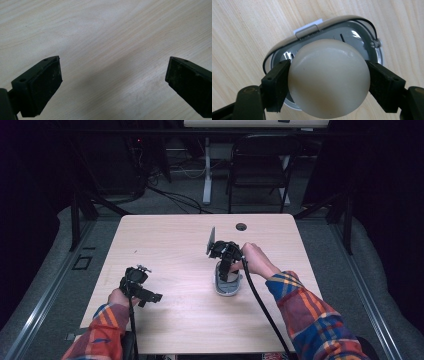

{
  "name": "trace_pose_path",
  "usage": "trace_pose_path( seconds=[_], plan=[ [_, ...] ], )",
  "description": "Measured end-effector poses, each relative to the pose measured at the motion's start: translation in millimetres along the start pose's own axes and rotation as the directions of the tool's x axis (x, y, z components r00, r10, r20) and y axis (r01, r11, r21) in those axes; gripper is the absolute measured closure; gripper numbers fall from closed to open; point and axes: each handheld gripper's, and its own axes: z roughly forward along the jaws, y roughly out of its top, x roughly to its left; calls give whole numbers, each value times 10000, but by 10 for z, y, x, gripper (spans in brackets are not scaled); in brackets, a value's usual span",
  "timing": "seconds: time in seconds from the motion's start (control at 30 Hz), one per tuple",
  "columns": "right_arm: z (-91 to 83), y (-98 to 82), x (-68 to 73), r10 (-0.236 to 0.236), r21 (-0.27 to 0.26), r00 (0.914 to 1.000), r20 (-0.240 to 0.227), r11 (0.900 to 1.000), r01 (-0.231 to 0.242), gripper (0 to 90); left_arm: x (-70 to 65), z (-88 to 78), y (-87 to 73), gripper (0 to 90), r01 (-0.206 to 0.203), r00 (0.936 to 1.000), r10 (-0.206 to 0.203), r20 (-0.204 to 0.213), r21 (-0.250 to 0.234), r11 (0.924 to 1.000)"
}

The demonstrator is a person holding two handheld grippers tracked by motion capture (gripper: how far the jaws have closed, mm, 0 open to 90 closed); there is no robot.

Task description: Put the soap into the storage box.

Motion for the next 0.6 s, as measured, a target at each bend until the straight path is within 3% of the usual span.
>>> trace_pose_path(
  seconds=[0.6],
  plan=[
    [155, -82, -34, 96, -80, 9997, -228, 9999, -98, 235, 0, 6, 2, 6, -12, 10000, 12, -35, 39, 10000]
  ],
)
